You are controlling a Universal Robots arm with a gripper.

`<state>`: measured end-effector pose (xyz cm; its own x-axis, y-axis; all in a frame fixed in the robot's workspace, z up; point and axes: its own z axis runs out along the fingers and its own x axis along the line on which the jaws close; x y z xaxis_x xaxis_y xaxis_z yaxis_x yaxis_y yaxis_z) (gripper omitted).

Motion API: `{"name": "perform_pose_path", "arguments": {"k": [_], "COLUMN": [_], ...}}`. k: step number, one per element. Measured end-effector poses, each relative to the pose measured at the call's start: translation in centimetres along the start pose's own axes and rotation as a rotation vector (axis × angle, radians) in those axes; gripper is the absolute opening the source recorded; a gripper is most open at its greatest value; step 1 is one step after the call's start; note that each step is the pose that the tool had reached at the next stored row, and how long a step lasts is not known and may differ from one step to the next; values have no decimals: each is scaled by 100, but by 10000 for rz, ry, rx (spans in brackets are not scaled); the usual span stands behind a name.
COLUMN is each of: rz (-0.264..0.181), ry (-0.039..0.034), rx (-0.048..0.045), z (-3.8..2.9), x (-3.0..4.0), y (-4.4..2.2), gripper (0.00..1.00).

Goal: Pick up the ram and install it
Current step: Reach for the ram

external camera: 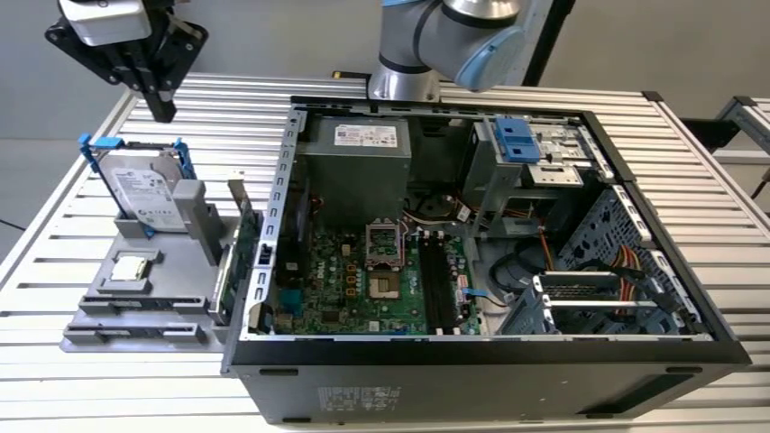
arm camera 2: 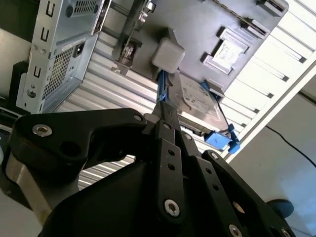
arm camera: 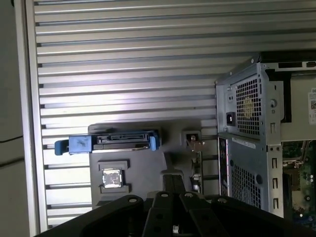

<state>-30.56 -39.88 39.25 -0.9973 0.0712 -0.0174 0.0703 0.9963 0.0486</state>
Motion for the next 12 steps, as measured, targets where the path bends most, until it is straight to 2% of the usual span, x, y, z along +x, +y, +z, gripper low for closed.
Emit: {"name": "perform_pose_path", "arguments": {"k": [12], "rz": [-196], "ry": [10], "rx": [-3], "z": [-4], "x": [196], "y": [-14], "gripper": [0]}}
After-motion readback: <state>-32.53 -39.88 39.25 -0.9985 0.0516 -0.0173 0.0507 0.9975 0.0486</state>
